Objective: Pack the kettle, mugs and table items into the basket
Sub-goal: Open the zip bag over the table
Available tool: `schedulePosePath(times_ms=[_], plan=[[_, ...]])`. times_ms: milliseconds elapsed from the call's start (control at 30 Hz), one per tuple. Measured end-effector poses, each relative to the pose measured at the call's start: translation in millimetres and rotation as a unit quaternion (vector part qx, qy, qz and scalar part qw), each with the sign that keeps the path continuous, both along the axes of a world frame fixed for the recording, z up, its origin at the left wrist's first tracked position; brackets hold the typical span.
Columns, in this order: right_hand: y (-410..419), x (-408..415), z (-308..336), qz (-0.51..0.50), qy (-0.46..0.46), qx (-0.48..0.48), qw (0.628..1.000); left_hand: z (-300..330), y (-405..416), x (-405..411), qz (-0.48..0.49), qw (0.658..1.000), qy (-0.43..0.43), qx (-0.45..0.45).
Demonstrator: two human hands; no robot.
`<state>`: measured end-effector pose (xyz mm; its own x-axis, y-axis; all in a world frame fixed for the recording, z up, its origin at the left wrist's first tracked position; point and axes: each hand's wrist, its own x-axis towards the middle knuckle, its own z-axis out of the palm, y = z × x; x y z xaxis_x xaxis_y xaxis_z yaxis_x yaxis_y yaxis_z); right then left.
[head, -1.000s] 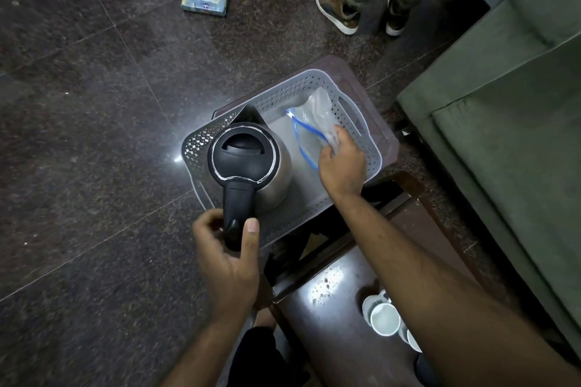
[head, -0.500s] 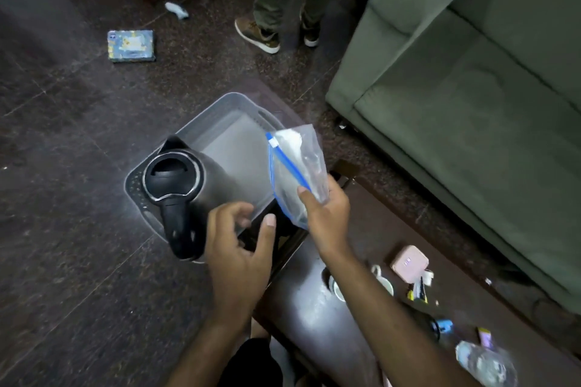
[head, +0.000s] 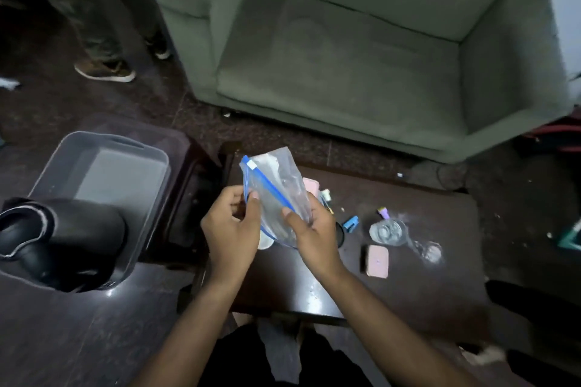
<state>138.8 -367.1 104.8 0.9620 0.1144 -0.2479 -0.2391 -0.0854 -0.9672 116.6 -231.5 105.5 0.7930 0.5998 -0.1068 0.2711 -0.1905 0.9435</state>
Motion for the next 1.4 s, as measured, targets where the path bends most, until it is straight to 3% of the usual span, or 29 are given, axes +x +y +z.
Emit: schedulePosePath(times_ms=[200, 567, 633, 733, 800, 867, 933, 1233, 1400], plan=[[-59, -17, 4, -0.151, 0.101, 0.115, 0.977, 24, -38, -4, -0.015, 0.999, -0.006, -0.051], [-124, -12, -31, -0.137, 0.246, 0.026, 0.959, 36, -71, 0, -0.026, 0.992, 0.022, -0.118], [-129, -13, -30, -0.126, 0.234, -0.008, 0.964, 36, -78, 0, -0.023, 0.994, 0.039, -0.095], [-134, -7, -2, -0.126, 0.116, -0.117, 0.978, 35, -90, 1, -0.036, 0.997, 0.06, -0.029], [-132, -7, 31, -0.132, 0.014, -0.1, 0.986, 35, -99, 1, -0.057, 0.996, 0.065, 0.014], [-128, -12, 65, -0.099, -0.045, -0.023, 0.994, 35, -108, 1, -0.078, 0.992, 0.079, 0.054], [-119, -22, 89, -0.03, -0.049, 0.005, 0.998, 35, -115, 1, -0.087, 0.99, 0.079, 0.075], [-115, -37, 63, 0.085, 0.032, -0.224, 0.97, 30, -123, 2, -0.093, 0.989, 0.096, 0.061], [-119, -29, 48, 0.143, 0.055, -0.26, 0.953, 30, -129, -4, -0.157, 0.983, 0.086, 0.044]])
